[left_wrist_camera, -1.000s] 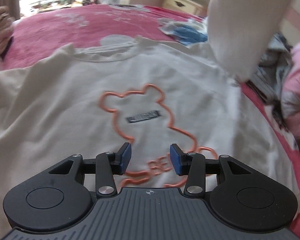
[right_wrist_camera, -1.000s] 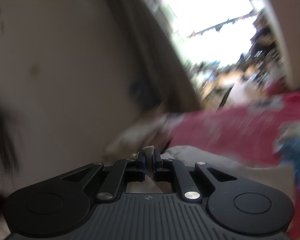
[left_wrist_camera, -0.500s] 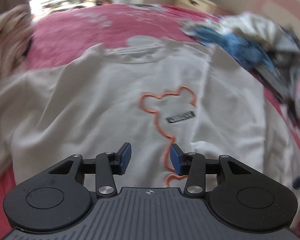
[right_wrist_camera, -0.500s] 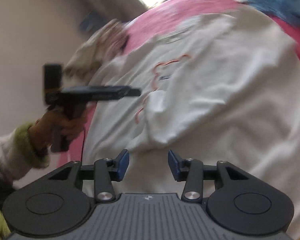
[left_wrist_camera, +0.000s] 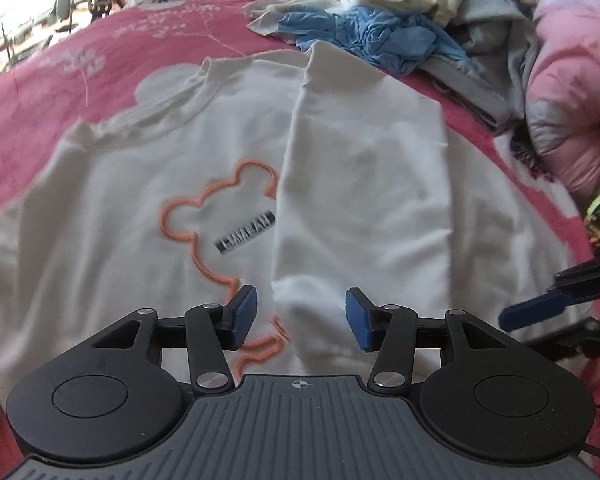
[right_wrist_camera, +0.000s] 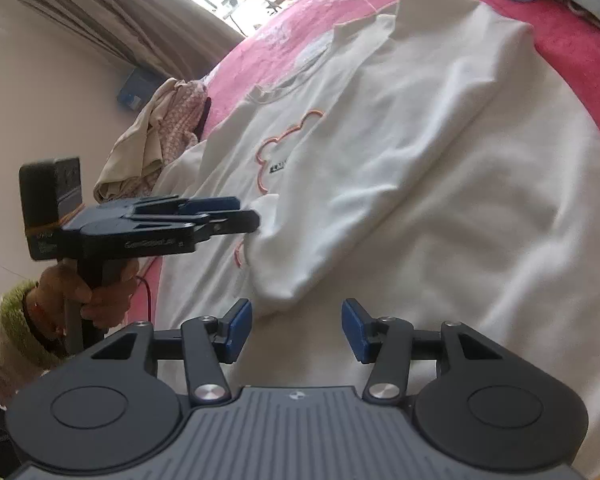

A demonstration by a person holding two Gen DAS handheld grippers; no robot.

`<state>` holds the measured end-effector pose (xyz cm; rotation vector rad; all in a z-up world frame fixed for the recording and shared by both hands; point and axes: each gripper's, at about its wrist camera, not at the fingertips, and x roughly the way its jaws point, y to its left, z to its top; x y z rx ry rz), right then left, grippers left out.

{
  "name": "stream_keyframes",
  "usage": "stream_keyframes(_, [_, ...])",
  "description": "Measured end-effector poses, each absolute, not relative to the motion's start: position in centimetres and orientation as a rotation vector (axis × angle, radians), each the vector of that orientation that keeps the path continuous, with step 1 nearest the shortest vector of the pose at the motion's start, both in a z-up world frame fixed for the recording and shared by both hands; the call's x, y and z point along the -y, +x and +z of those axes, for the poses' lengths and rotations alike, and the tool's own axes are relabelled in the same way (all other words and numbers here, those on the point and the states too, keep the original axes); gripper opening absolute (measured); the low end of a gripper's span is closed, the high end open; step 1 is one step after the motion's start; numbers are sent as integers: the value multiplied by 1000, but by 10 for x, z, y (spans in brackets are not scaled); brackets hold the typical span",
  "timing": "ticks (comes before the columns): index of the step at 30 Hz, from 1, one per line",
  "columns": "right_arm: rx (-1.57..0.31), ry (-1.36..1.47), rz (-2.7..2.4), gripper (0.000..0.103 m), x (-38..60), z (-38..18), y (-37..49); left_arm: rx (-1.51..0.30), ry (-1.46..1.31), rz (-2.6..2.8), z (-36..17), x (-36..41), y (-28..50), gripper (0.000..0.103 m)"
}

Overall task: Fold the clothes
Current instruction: 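Open both tools above the flattened bear-print sweatshirt, then close the left tool on the ribbed sleeve cuff of the sweatshirt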

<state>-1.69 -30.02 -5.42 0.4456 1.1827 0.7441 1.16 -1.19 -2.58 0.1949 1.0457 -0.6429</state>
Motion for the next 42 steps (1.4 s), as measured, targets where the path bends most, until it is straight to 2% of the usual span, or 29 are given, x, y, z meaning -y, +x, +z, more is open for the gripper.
stream_keyframes(8, [-1158,524,685,53,320,-62,-9,-1007,64,-634,-19,-13,6,50])
stream_keyframes(15, [-1240,625,644,53,321,-83,1,-1022,-52,-678,-21,-32,0,50])
stream_keyframes(26, [-1299,672,640,53,316,-91,0,-1057,41,-715,-48,-17,-14,49])
stream_keyframes(28, [-1294,661,641,53,317,-89,-2,-1051,49,-702,-53,-13,-15,38])
stream_keyframes(30, [-1290,652,642,53,318,-87,-3,-1057,39,-684,-56,-12,-16,17])
stream_keyframes(33, [-1292,653,642,53,318,-88,-3,-1080,-44,-685,-50,-21,-16,3])
stream_keyframes(38, [-1296,653,643,53,318,-88,-3,-1197,-159,-606,-43,-48,-6,3])
stream_keyframes(41, [-1297,650,649,53,317,-88,-3,-1239,-128,-597,-51,-52,-4,10])
stream_keyframes(42, [-1295,648,651,53,317,-87,-3,-1231,-134,-605,-51,-54,-5,18])
